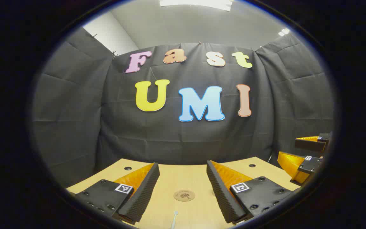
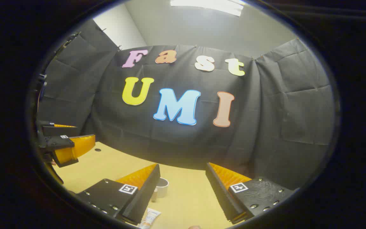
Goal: Put the toothbrush and toothpaste on the desktop into the cup, then pick up the cup and place it on the coaster on the desktop.
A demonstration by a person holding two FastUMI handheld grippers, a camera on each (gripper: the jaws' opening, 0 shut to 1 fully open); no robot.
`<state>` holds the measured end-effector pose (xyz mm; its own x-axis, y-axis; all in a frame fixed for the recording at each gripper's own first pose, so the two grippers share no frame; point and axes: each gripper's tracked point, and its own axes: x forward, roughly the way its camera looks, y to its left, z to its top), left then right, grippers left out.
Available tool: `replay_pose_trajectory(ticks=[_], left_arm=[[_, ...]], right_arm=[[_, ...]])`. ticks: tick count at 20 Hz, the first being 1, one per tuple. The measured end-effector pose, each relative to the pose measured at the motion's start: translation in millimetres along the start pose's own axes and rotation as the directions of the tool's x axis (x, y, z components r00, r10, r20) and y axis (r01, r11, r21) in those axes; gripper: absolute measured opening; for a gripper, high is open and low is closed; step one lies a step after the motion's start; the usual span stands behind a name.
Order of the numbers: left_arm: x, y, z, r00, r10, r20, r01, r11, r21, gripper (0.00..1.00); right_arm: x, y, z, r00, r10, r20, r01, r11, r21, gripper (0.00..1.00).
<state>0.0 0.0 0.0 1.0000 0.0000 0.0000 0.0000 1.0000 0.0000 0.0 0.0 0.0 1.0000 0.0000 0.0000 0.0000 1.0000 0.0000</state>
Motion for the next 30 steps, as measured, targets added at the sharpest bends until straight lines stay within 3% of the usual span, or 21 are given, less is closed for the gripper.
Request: replay_pose_trajectory(ticks=[9,16,23,28,30], left_arm=[[14,-23,-30,0.996,-0.062,-0.067,0.063,0.998,0.018,0.96],[19,-29,-57,0.987,-0.078,-0.139,0.077,0.997,-0.018,0.96],[24,-23,-116,0.941,-0.069,-0.332,0.051,0.997,-0.062,0.96],[25,-19,-162,0.872,-0.070,-0.484,0.035,0.996,-0.081,0.94],[27,-14,-179,0.845,-0.068,-0.531,0.032,0.997,-0.076,0.99]], right_arm=[[11,17,-33,0.989,0.074,-0.127,-0.071,0.997,0.027,0.90],[21,23,-58,0.969,0.085,-0.232,-0.056,0.990,0.128,0.90],[18,44,-113,0.889,0.135,-0.437,-0.055,0.980,0.191,0.90],[14,63,-145,0.815,0.192,-0.547,-0.076,0.971,0.228,0.90],[15,72,-157,0.784,0.211,-0.584,-0.083,0.968,0.238,0.90]])
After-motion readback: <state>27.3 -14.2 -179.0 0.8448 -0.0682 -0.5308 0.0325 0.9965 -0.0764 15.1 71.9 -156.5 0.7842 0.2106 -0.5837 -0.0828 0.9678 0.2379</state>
